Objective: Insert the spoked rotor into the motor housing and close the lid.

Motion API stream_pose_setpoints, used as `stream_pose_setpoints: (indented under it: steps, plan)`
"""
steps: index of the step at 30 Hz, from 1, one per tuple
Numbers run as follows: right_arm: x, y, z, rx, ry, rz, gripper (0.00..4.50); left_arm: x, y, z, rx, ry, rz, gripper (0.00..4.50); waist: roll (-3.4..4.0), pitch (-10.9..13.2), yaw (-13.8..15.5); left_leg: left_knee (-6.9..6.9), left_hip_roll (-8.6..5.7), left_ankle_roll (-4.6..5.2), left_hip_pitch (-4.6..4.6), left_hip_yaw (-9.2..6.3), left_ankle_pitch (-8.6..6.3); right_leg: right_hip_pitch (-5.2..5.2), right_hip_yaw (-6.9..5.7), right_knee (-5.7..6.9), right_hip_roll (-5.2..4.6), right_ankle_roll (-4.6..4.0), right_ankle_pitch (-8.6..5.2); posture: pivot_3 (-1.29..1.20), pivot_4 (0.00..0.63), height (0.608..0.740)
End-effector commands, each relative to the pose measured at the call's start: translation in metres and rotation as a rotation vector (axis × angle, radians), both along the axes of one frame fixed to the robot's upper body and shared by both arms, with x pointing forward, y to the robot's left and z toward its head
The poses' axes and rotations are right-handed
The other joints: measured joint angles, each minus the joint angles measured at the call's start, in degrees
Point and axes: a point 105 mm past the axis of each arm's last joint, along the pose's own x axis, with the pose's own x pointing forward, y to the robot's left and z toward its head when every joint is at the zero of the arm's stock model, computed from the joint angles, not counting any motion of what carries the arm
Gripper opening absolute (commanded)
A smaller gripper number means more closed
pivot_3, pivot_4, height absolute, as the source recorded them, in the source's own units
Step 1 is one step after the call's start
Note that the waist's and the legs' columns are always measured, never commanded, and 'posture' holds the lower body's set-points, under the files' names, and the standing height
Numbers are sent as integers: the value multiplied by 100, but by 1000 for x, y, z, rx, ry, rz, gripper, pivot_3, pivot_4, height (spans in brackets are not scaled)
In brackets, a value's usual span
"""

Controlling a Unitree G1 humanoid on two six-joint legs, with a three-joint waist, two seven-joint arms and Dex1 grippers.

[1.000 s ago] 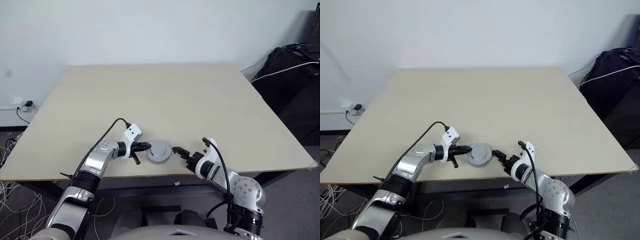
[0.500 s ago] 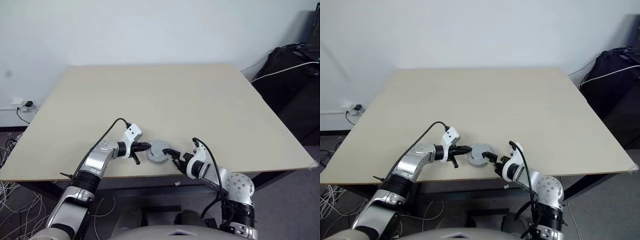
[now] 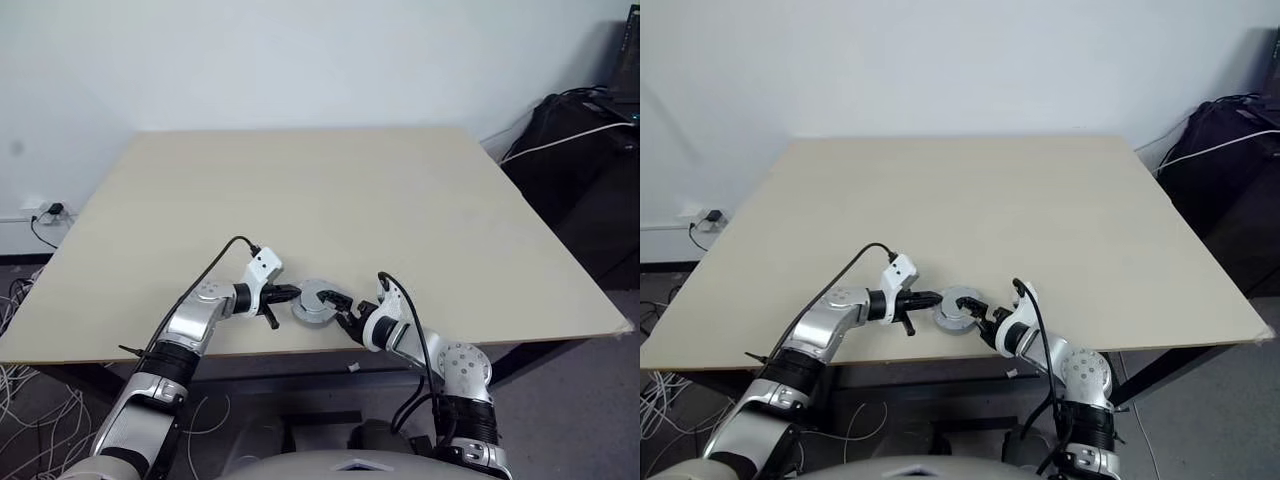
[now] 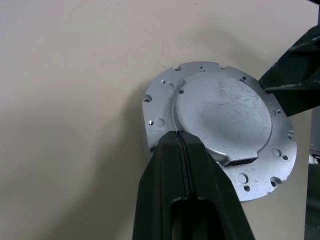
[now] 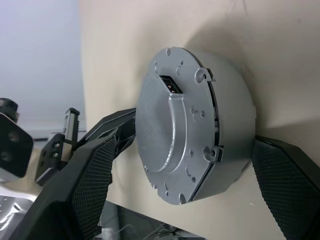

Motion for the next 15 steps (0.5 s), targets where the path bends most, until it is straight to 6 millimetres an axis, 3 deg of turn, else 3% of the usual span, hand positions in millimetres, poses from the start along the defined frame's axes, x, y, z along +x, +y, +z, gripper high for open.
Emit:
stream_pose_setpoints:
  steps: [1,13,15]
  plan:
    - [4,39,41,239,-115,60,4460,-5,-9,-1,-2,15,-43,0,0,1,-14,0,0,0,-1,0,0,-1,0,0,0,0,0,0,0,740]
    - [-7,45,47,265,-133,138,4460,-5,-8,-1,-1,18,-36,0,-2,5,-73,-2,0,0,-5,-1,0,-5,1,-2,-2,0,0,0,0,740]
    - [-8,45,46,257,-130,145,3890,-5,-8,-1,-1,18,-36,0,-2,5,-78,-5,0,0,-6,-1,0,-7,1,-2,-2,0,0,0,0,740]
